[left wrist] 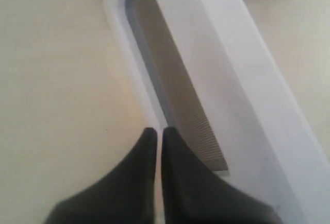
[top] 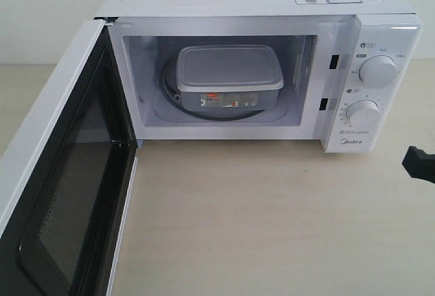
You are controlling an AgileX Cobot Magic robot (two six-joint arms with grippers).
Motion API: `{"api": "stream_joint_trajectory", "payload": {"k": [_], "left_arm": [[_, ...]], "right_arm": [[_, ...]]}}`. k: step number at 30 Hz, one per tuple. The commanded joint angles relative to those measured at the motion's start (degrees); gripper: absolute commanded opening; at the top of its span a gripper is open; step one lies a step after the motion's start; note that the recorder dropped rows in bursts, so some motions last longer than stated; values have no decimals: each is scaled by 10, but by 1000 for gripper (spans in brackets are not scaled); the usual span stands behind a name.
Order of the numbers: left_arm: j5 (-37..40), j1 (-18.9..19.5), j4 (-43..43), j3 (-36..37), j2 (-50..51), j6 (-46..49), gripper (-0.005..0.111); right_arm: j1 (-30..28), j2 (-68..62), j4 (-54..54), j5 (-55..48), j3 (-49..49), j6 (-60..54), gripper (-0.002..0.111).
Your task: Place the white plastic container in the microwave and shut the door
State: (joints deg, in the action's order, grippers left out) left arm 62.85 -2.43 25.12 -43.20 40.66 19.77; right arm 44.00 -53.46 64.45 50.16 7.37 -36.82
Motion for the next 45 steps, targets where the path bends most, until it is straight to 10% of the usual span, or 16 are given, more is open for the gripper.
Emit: {"api": "stream_joint_trajectory", "payload": {"k": [1,19,33,45], "left_arm": [[19,-1,78,-5,51,79,4],[25,-8,220,-5,158,198,4],[-154,-169,240,-5,246,217,4],[-289,-249,253,-67,351,218,4]], "right_arm": [[0,3,-6,-8,0,-2,0],[0,3,-29,-9,1,42,0],[0,3,-41,-4,1,46,0],[0,3,-405,-7,1,220,0]]}}
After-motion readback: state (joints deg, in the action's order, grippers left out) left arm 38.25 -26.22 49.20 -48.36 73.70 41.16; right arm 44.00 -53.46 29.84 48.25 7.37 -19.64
